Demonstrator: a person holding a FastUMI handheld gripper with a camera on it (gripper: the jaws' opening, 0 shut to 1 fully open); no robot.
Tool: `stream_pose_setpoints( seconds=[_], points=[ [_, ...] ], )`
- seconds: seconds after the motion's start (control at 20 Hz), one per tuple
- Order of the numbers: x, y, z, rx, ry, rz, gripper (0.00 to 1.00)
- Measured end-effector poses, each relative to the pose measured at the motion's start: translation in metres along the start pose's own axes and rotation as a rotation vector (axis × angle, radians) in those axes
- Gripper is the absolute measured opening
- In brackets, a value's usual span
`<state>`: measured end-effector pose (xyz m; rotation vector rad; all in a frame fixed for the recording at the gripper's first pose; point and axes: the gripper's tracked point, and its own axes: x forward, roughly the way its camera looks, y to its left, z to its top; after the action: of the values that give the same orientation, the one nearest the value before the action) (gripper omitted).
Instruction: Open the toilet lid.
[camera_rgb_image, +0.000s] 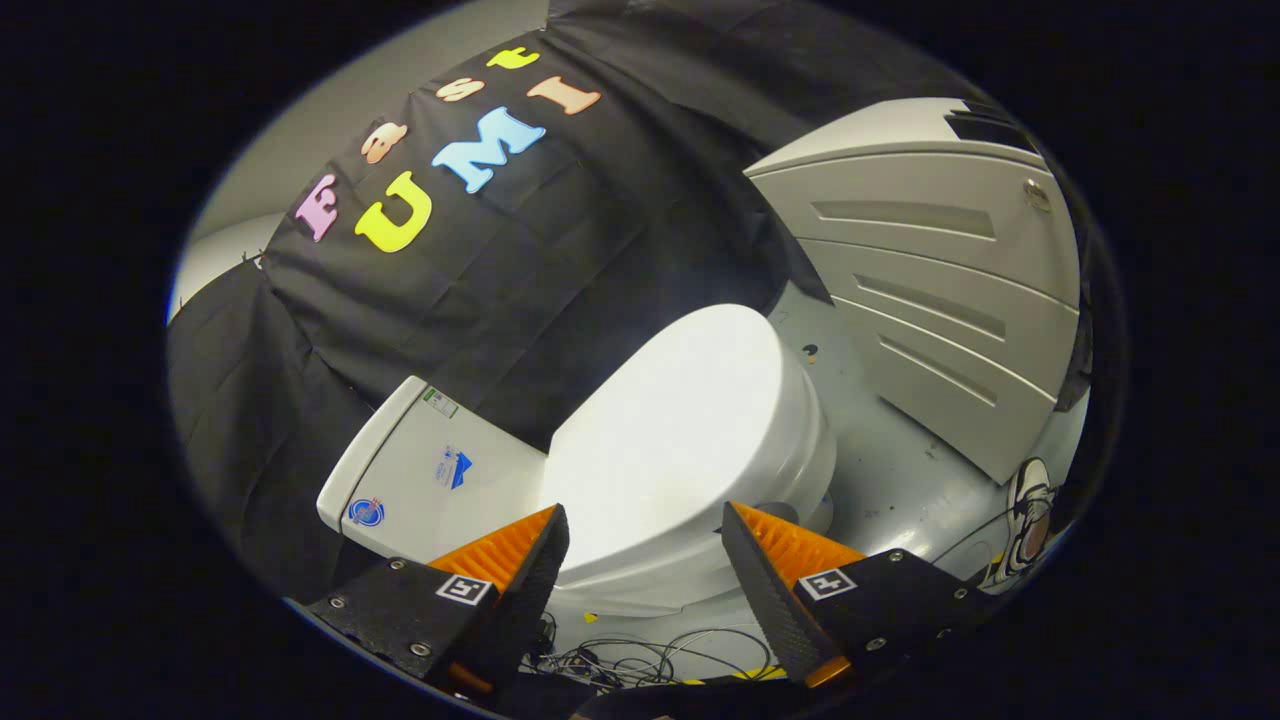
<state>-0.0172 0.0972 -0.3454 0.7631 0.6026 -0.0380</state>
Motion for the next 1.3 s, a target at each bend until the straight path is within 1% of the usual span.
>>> stream_pose_setpoints(
  seconds=[0.35, 0.45, 0.6, 0.7, 0.9, 0.95, 1.0, 1.1, 1.15, 1.2, 1.3],
  points=[
    [0.018, -0.057, -0.018, 0.165, 0.035, -0.058, 0.94],
    [0.021, -0.063, -0.019, 0.235, 0.037, -0.039, 0.94],
    [0.029, -0.069, -0.025, 0.271, 0.04, -0.017, 0.92],
    [0.036, -0.071, -0.022, 0.297, 0.039, -0.001, 0.87],
    [0.052, -0.075, -0.022, 0.36, 0.03, 0.029, 0.73],
    [0.055, -0.078, -0.022, 0.378, 0.021, 0.035, 0.67],
    [0.055, -0.082, -0.023, 0.404, 0.018, 0.043, 0.64],
    [0.059, -0.084, -0.023, 0.448, 0.005, 0.05, 0.54],
    [0.06, -0.084, -0.021, 0.46, -0.005, 0.06, 0.44],
    [0.064, -0.085, -0.023, 0.459, -0.004, 0.058, 0.4],
    [0.067, -0.086, -0.029, 0.435, 0.007, 0.06, 0.27]
  ],
)
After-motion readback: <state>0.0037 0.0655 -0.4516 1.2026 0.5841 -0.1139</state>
